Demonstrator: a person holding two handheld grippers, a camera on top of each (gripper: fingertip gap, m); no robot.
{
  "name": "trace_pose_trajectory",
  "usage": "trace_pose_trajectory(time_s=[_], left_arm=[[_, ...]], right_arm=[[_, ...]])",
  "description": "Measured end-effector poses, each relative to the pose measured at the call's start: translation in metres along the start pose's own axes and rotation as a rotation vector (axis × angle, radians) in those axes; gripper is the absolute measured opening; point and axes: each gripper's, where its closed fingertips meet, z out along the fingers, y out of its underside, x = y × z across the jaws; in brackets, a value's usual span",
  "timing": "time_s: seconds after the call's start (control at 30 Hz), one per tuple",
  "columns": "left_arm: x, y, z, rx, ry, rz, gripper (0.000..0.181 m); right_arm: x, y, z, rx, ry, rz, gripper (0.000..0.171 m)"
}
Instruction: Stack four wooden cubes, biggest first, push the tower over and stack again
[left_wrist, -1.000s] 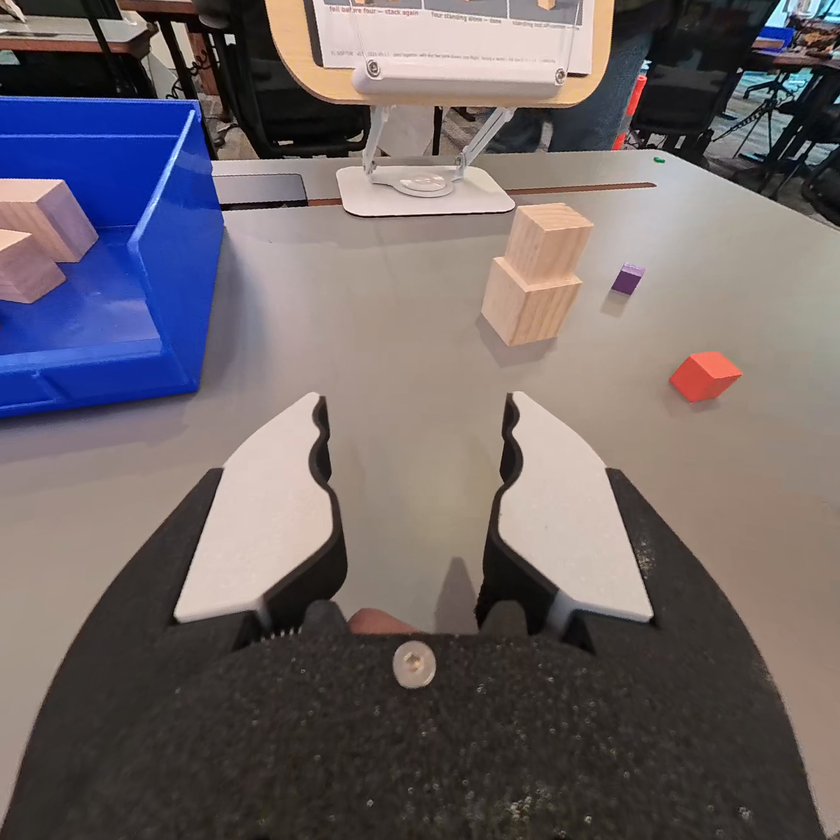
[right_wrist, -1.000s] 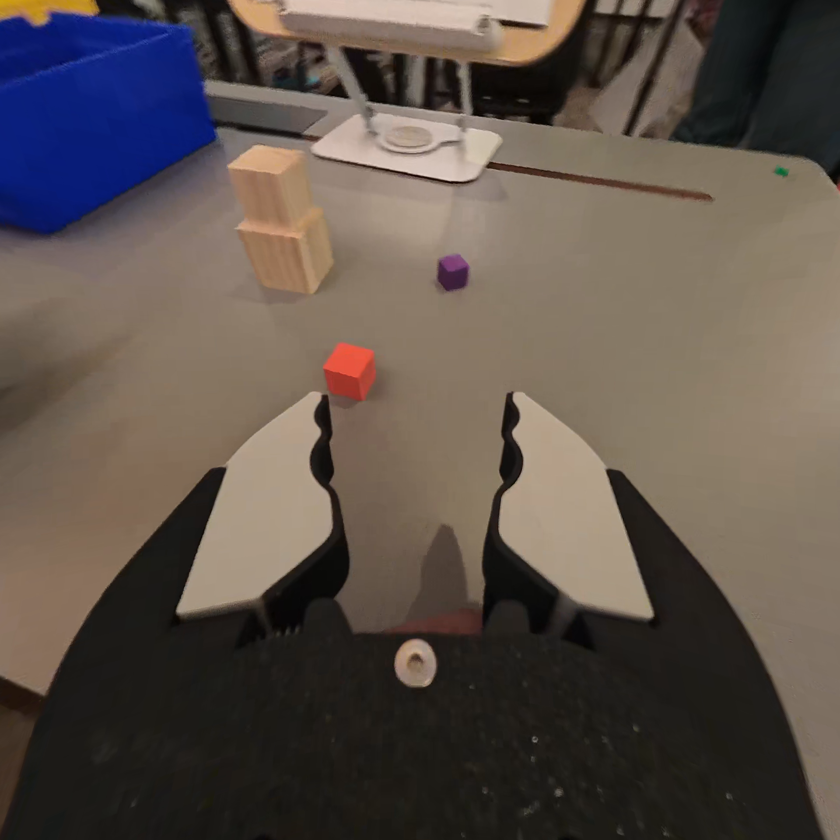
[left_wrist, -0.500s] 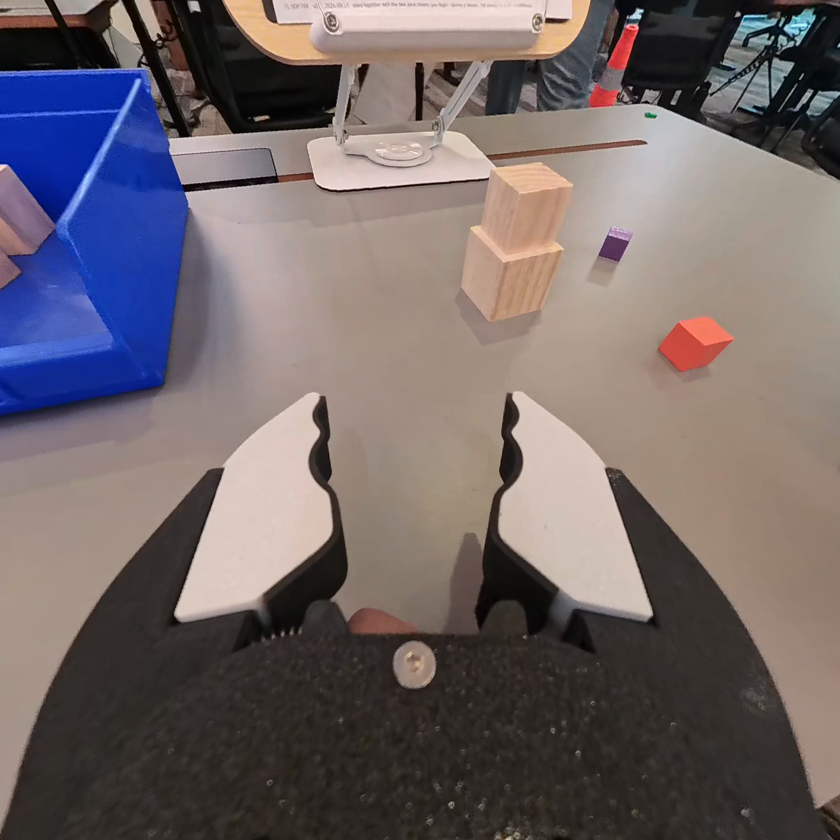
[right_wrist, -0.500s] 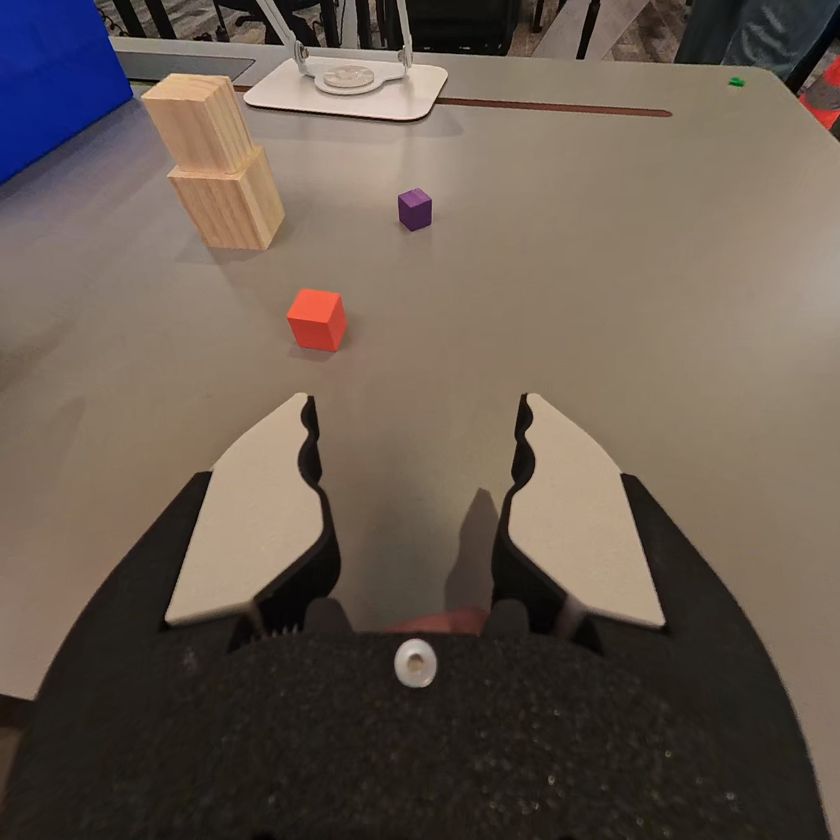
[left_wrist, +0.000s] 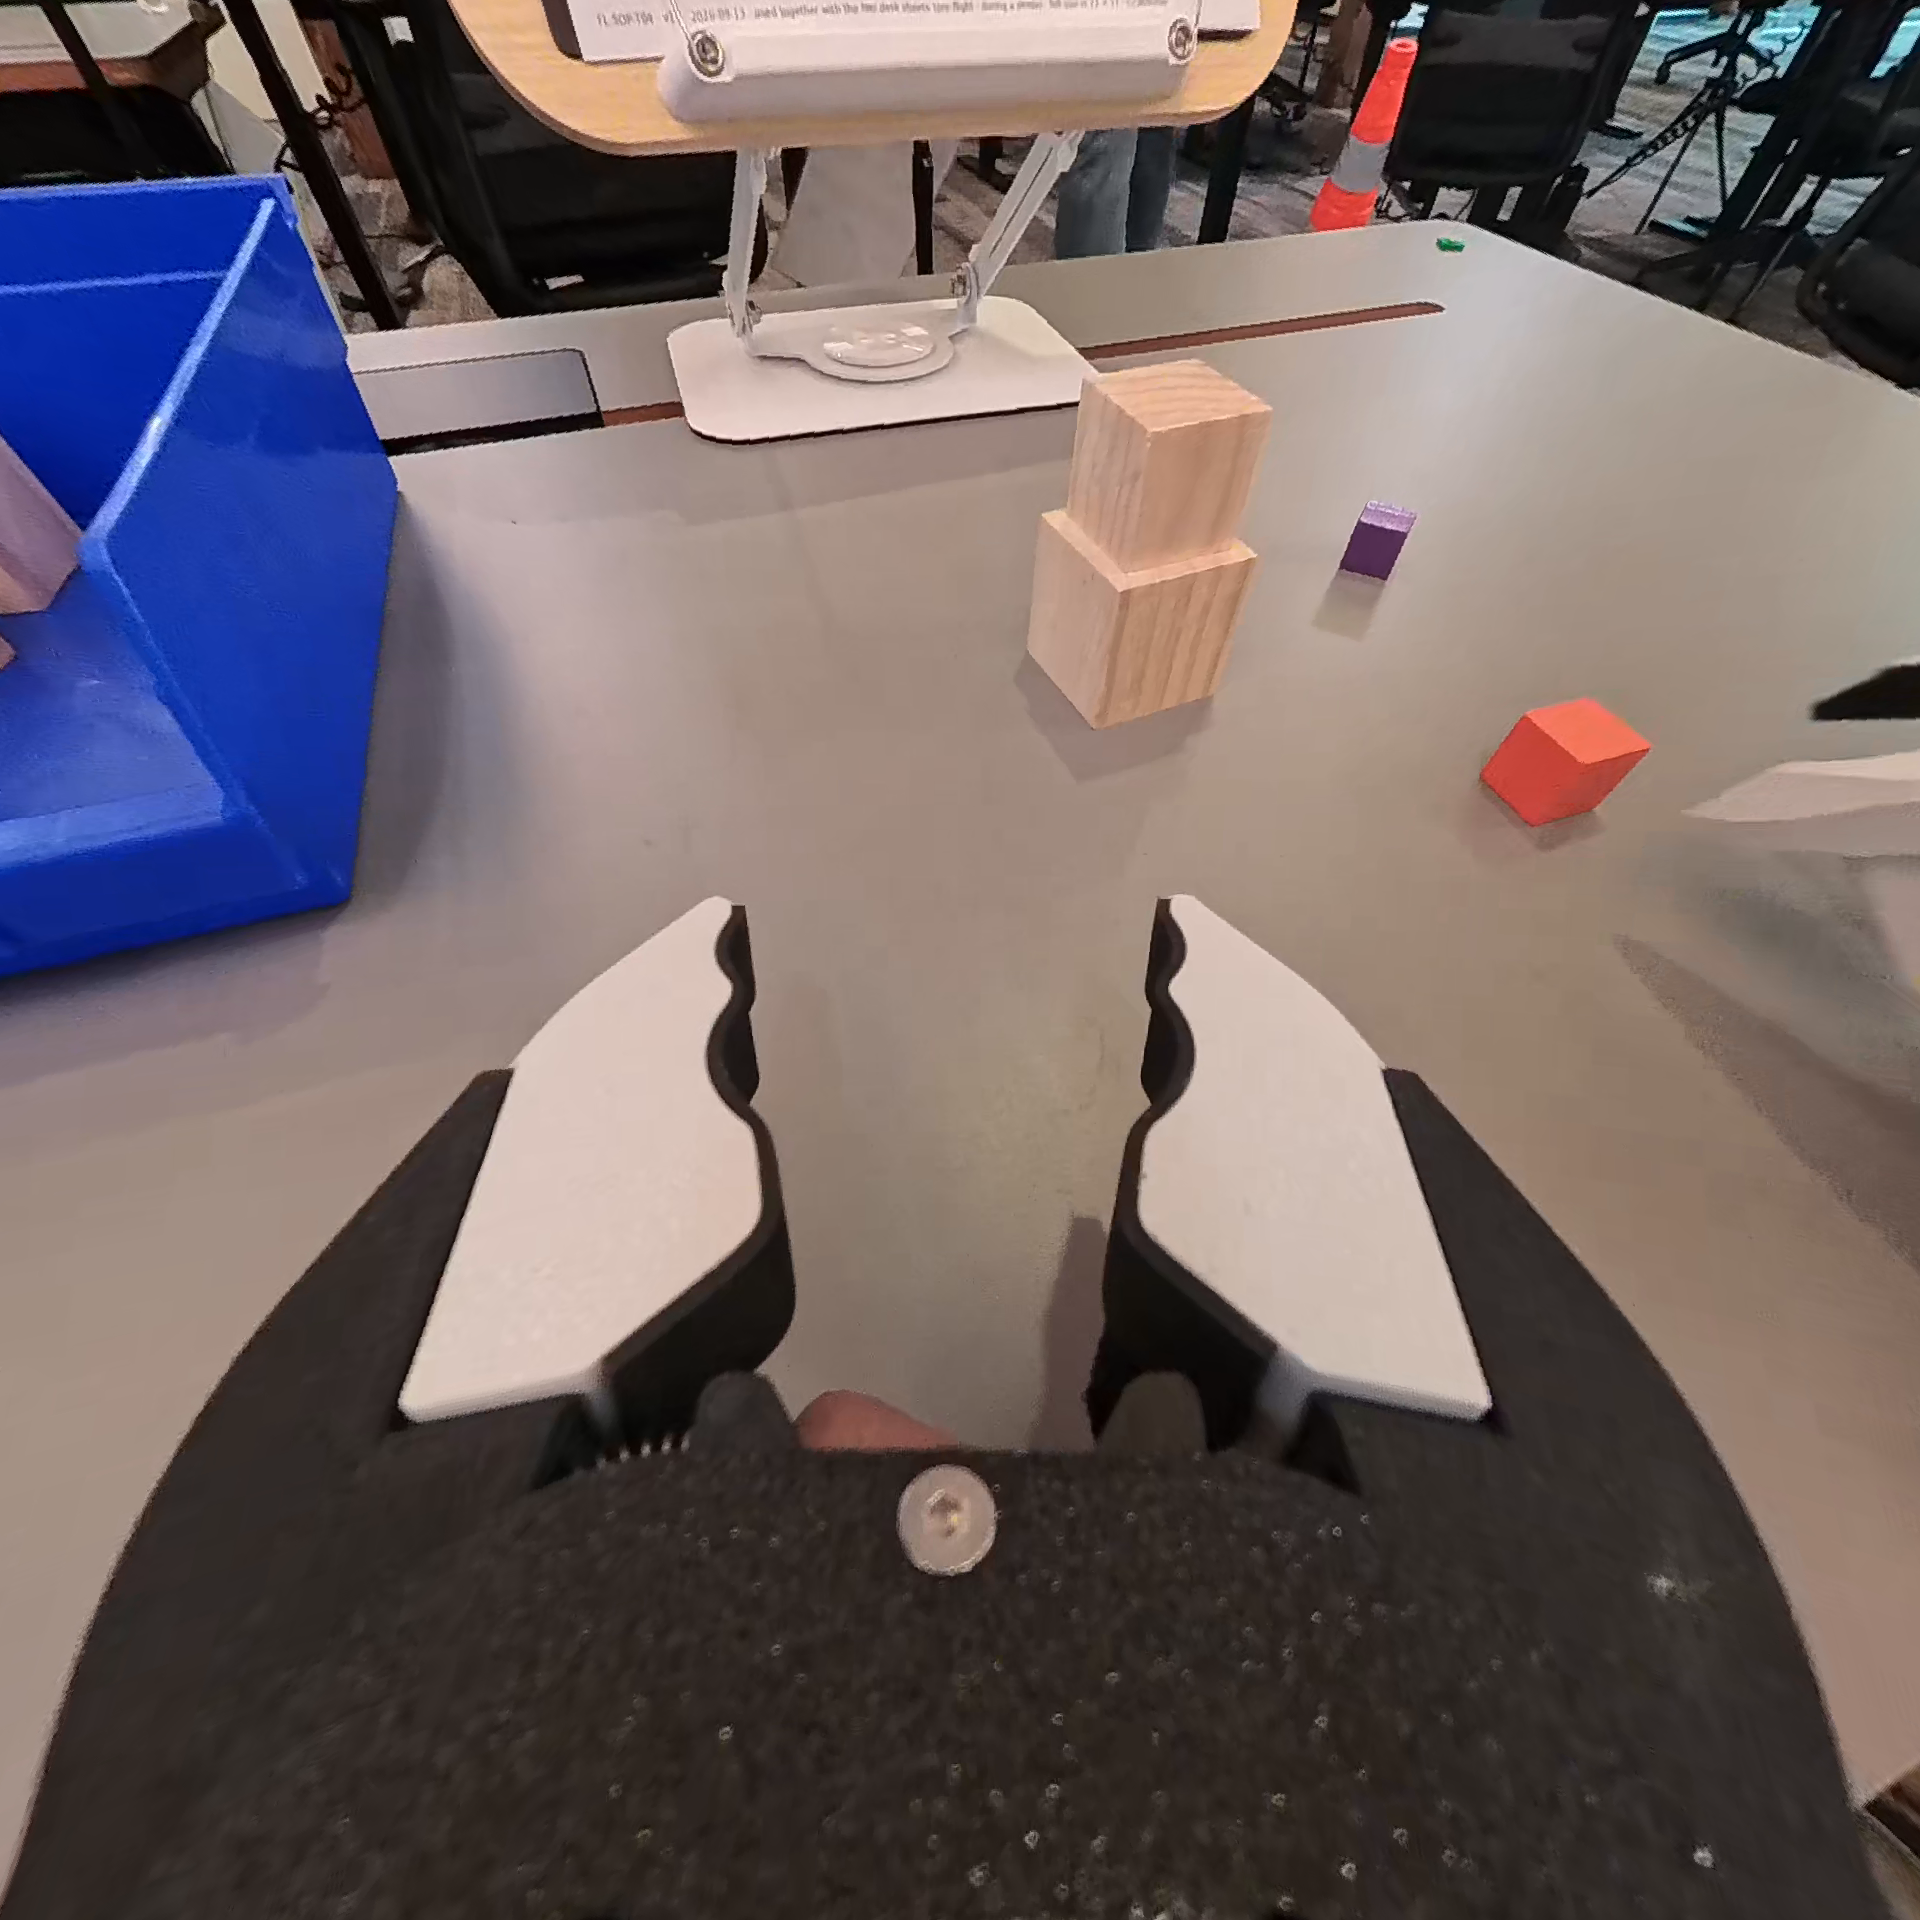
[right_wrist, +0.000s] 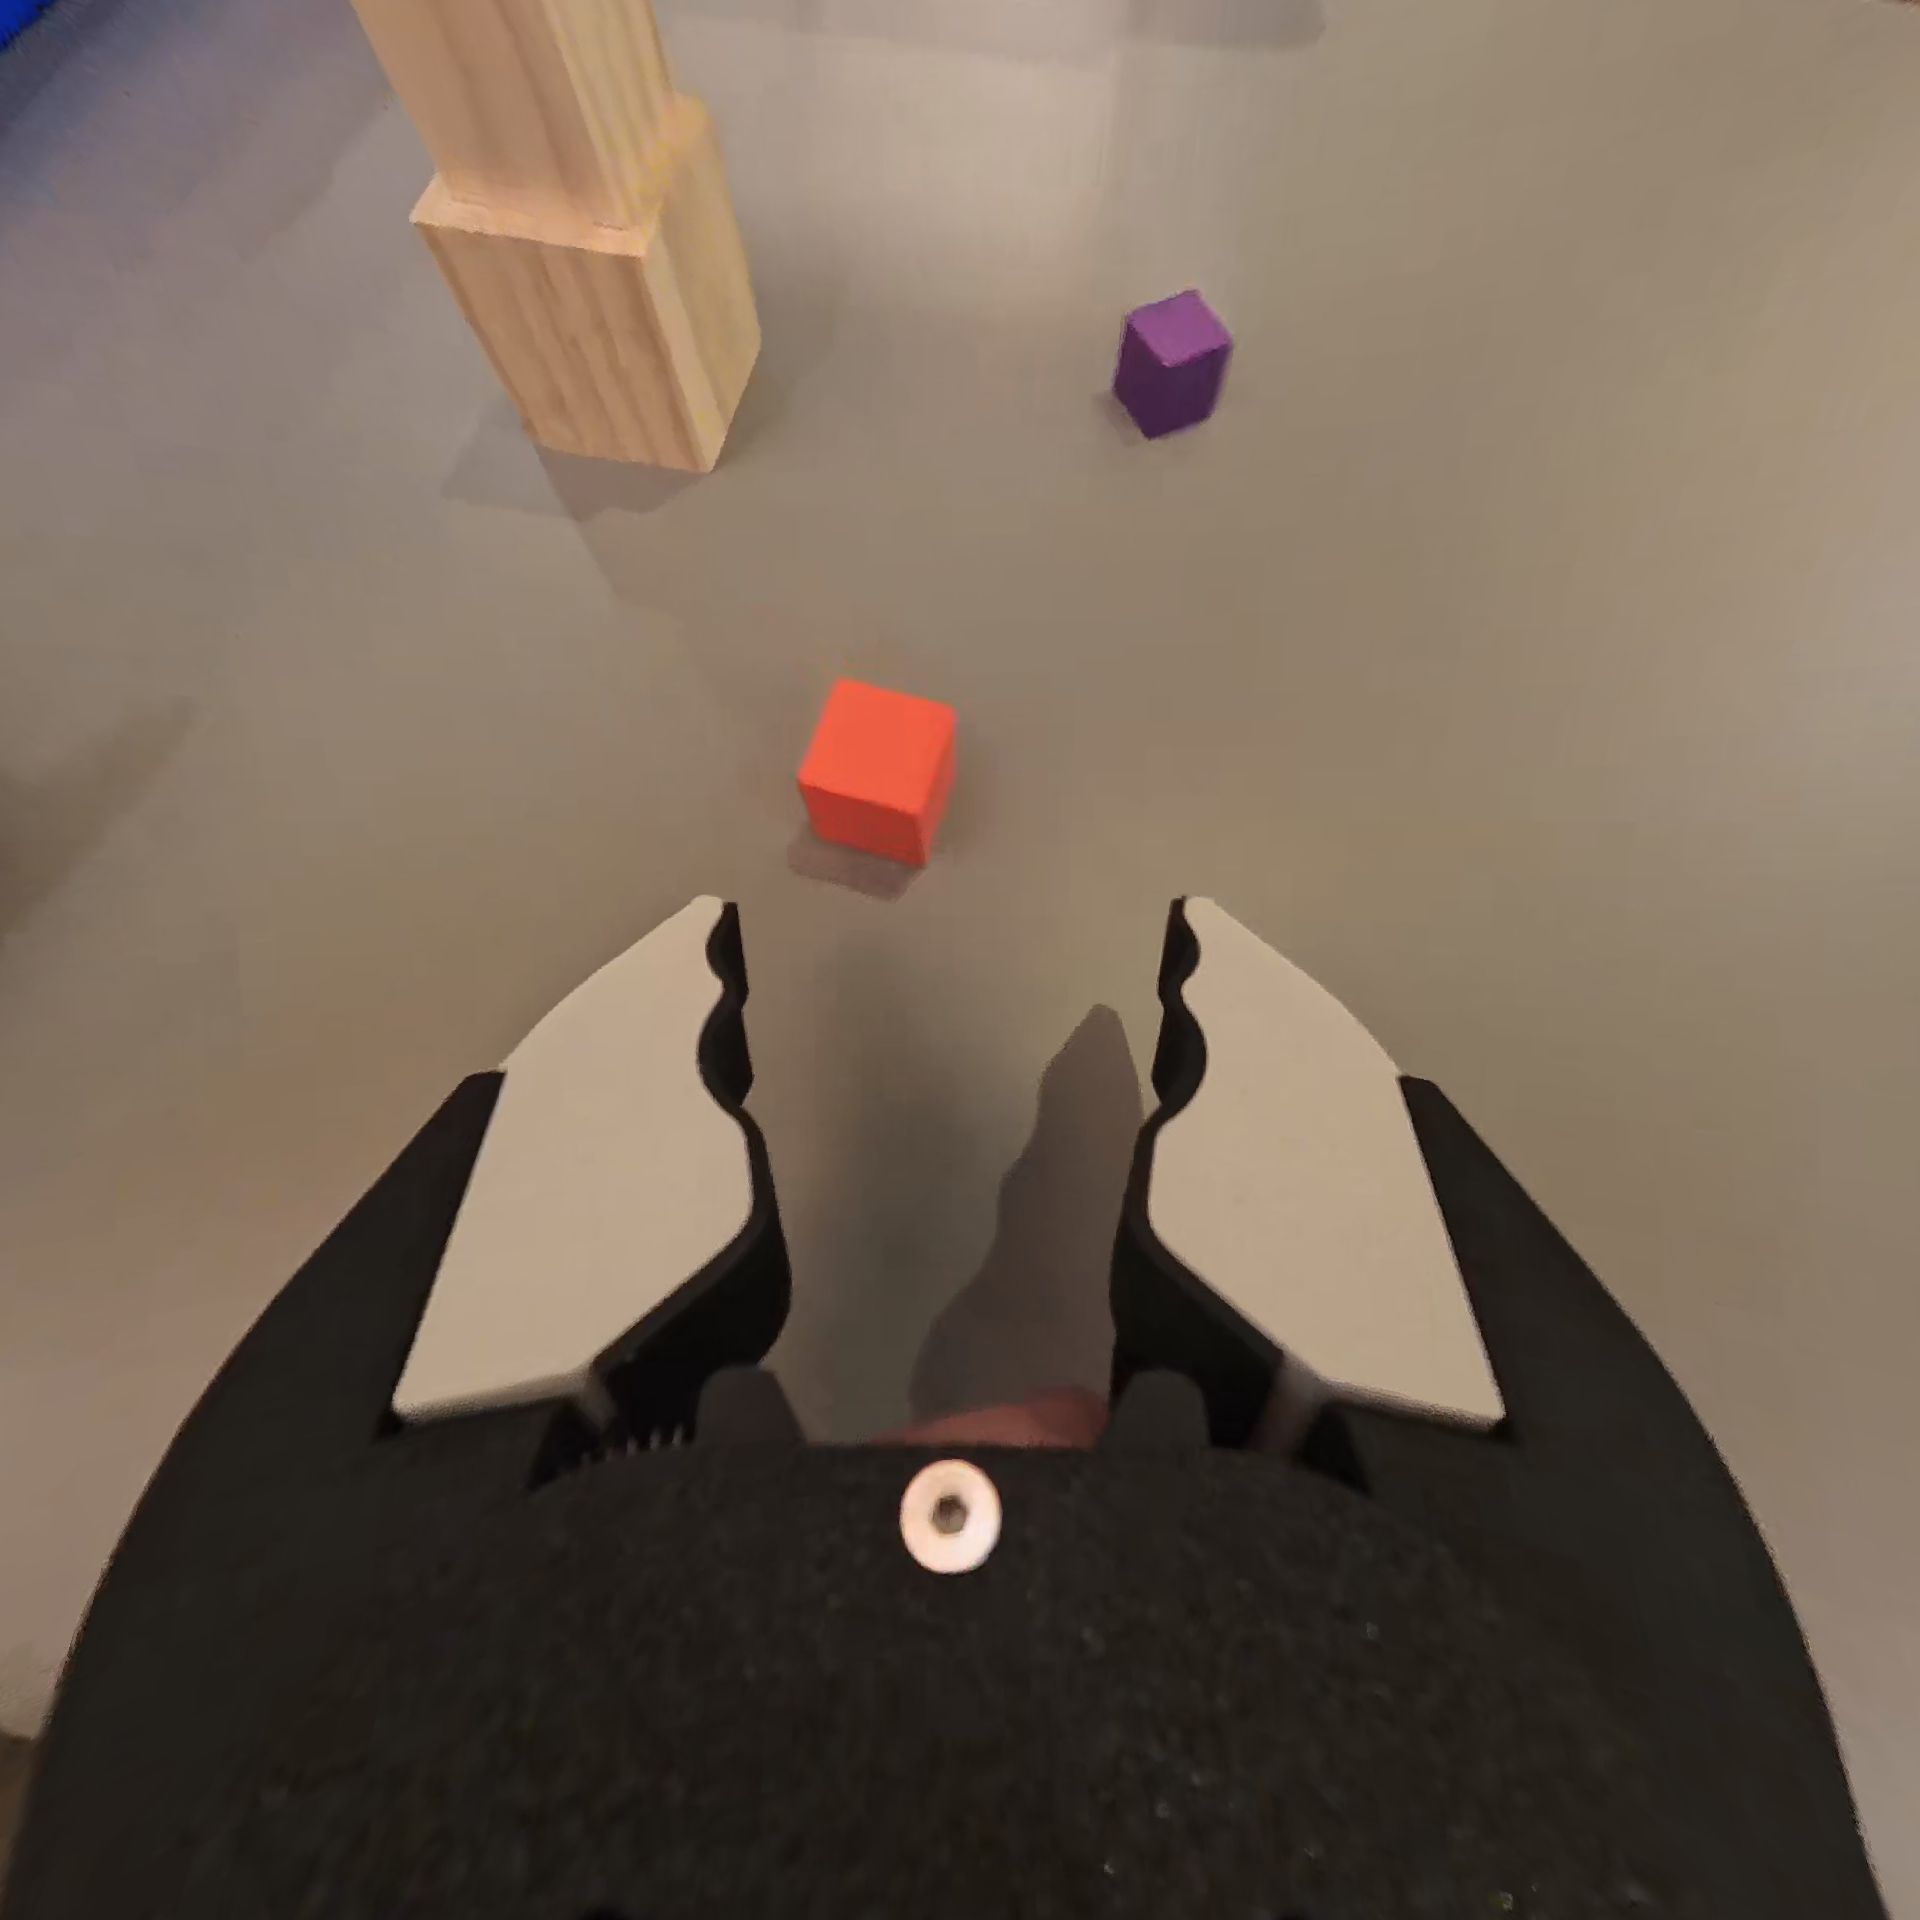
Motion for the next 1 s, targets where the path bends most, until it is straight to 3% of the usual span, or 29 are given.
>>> trace_pose_trajectory(time_s=[0.23,0.47,0.63,0.8,1.0], left_arm=[[-0.008,-0.001,-0.006,0.021,0.021,-0.022,0.072],[-0.018,0.001,-0.008,0.021,0.071,-0.127,0.072],[-0.016,0.001,-0.007,0.015,0.081,-0.127,0.072],[-0.016,0.001,-0.007,0.016,0.07,-0.108,0.071],[-0.013,-0.002,-0.009,0.045,0.067,-0.089,0.07]], right_arm=[[-0.012,-0.008,0.037,-0.097,0.054,-0.043,0.066],[-0.007,-0.006,0.049,-0.138,0.033,0.005,0.031],[-0.006,-0.008,0.049,-0.13,0.007,-0.023,0.029],[-0.011,-0.034,0.029,0.038,-0.006,-0.156,0.029],[-0.025,-0.07,-0.033,0.386,0.02,-0.301,0.029]])
